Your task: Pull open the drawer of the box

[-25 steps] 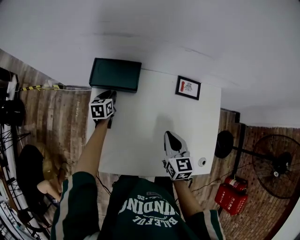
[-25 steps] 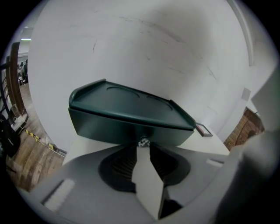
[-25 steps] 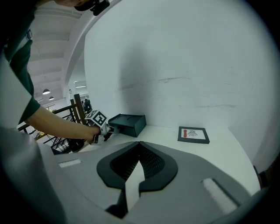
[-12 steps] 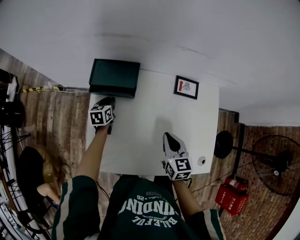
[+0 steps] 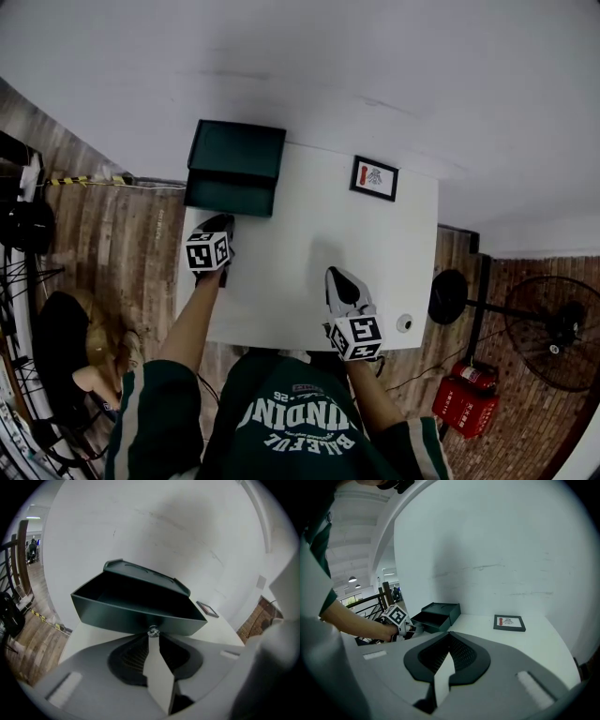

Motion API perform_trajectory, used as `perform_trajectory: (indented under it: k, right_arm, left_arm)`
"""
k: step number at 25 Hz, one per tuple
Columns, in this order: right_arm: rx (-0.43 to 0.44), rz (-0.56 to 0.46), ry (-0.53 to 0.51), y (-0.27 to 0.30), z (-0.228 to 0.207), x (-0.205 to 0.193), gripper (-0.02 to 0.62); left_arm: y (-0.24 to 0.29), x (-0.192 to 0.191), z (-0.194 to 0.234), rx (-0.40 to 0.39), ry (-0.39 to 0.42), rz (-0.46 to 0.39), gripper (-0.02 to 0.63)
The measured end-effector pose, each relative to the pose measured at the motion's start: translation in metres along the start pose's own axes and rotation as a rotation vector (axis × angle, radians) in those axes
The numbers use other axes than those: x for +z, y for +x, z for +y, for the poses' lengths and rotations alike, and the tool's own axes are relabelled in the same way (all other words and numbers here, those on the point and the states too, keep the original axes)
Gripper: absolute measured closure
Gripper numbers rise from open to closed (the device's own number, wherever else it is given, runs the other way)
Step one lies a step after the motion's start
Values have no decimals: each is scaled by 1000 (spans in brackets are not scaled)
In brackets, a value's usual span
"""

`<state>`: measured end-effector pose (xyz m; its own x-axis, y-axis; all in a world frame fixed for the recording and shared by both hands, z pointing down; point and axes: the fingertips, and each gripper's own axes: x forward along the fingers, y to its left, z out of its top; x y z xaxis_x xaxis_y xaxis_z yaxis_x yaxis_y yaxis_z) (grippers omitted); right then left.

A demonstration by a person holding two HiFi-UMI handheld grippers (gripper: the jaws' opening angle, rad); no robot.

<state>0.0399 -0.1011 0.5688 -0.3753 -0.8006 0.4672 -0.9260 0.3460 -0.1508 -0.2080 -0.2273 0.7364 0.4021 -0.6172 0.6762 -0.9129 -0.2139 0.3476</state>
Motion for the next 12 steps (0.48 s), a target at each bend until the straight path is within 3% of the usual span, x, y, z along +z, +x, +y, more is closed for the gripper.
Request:
perform_trajectory:
  k: [12]
  right_arm:
    - [-7,-14,-9,-14,4,-2,594]
  left_arm:
    - [-12,-16,0,14,-15,6,479]
